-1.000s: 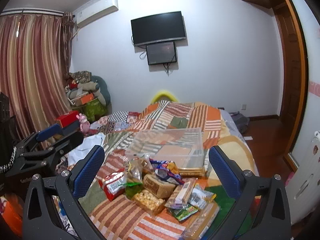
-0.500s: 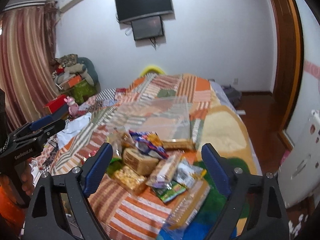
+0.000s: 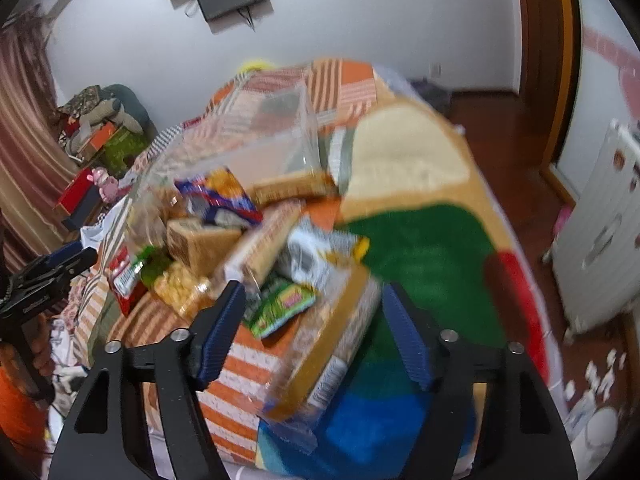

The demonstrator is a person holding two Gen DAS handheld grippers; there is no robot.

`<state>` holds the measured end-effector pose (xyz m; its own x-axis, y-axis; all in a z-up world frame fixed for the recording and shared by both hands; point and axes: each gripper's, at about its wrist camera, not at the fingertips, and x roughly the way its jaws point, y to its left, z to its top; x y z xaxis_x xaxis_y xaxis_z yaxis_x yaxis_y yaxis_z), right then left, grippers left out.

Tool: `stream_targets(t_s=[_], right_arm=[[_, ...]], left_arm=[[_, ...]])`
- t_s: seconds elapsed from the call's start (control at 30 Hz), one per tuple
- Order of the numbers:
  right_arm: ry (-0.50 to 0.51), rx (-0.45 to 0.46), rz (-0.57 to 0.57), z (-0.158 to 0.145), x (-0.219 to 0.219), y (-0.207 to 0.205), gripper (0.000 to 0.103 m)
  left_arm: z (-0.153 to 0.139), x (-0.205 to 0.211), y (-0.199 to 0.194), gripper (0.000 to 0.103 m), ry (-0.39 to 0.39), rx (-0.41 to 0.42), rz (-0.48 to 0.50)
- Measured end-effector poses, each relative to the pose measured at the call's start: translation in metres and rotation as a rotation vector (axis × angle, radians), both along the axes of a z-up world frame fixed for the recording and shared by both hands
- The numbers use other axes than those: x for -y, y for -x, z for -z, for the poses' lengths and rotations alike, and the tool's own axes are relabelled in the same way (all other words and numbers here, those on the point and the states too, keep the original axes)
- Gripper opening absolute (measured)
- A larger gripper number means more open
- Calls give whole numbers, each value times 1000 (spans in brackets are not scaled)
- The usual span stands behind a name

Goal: Organize snacks
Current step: 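Grasp the red packet with the left tool while the right tool grasps the biscuit roll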

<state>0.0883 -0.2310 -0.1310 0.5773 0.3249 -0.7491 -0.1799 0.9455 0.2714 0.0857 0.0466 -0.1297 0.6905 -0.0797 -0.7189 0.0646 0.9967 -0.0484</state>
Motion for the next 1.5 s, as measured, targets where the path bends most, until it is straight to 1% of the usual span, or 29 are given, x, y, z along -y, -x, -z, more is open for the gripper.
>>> stream_targets(t_s=[0.07,0.2,0.27,0.37,0.5,0.53,0.77,0.8,0.87,0.9,0.93,0.97,1.07,1.23,1.37,1.5], right_arm=[[-20,-38,0,9,1,-1,65],[-35,-106,-6,24,1,-2,56],[-33,-129,-5,30,1,-4,55],[-37,-159,-5,38,2,-7,53],[-48,-164,-2,38,5,-8,51],[-46,-162,-2,38,6,-8,50],[-43,-140,3,34,8,-8,44],[-46,-138,5,34,7,-8,44],[-50,-135,6,33,5,-10,41],[-55,-129,6,32,4,-11,38],[-64,-123,1,30,5,-10,36],[-67,-118,-2,29,3,-11,36],[-49,-92,-8,23,-1,-10,34],[-51,-67,-9,19,-2,-9,33],[-60,-37,-5,12,-4,-11,33],[-69,3,-7,1,-6,-14,33]], left_arm=[[11,-3,-6,70,9,-30,-4],[29,-8,-17,70,24,-81,-4],[36,-10,-21,71,28,-102,0],[45,-13,-28,77,29,-118,-6],[55,-19,-35,88,68,-135,-10],[58,-19,-38,90,73,-141,-12],[72,-16,-54,90,39,-171,-9],[73,-15,-55,90,29,-168,-10],[73,-13,-53,85,22,-158,-9],[73,-13,-53,76,25,-152,1],[72,-12,-51,69,27,-147,6],[71,-12,-49,67,30,-144,8],[69,-16,-44,67,51,-149,-1],[60,-28,-29,67,55,-136,-53],[45,-40,-16,67,62,-102,-93],[24,-45,-2,67,57,-48,-113]])
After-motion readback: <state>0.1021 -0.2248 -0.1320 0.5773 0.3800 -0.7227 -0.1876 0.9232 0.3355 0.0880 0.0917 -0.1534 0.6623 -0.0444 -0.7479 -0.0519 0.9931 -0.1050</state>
